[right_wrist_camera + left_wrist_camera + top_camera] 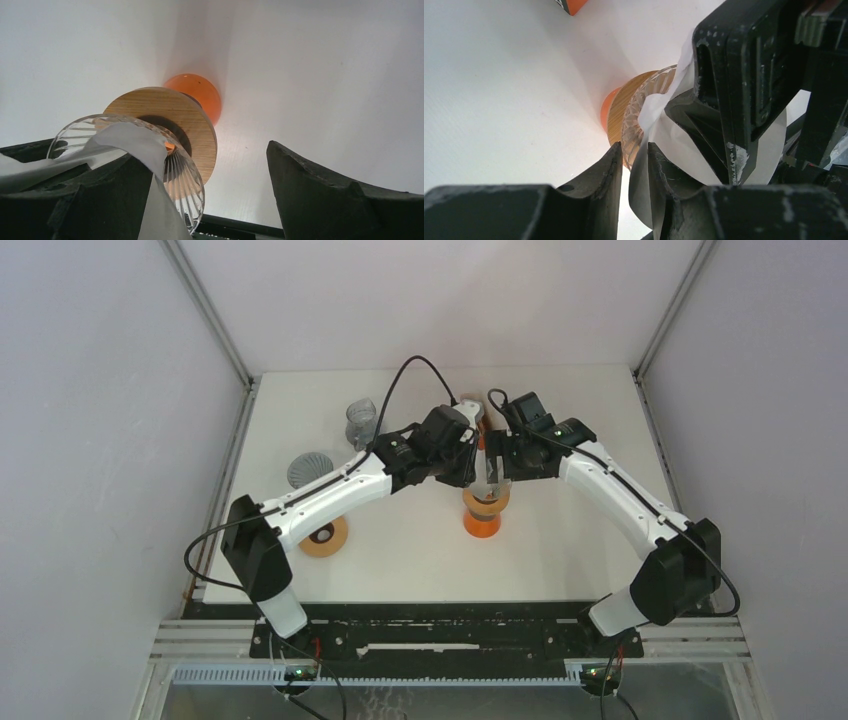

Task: Place the coffee filter in the dripper
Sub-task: Place the coffee filter in the coffee dripper.

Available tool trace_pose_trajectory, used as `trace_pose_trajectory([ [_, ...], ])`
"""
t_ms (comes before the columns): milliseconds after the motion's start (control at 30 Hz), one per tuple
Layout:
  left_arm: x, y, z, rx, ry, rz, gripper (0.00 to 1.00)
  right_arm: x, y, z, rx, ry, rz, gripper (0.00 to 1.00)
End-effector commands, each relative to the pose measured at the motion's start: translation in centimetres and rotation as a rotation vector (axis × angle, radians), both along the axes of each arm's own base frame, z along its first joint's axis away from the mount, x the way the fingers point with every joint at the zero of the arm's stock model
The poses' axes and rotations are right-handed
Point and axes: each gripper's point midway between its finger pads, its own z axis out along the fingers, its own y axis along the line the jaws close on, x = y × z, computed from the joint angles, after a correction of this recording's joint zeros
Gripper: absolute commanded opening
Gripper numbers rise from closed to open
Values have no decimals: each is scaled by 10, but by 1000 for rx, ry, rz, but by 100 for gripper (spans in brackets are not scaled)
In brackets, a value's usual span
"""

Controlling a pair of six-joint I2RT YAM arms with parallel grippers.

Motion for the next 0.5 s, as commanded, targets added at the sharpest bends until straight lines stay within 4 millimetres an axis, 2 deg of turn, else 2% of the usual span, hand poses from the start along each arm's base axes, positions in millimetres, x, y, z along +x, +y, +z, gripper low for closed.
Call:
trace_pose_trajectory([
  [0,6,-9,30,-44,-62,-8,29,1,-6,2,-38,-16,-8,89],
  [267,5,-11,30,-47,-58,-12,29,-1,12,-2,33,15,36,89],
  [467,5,-11,28,-44,-57,-14,29,-4,11,-13,13,42,40,89],
])
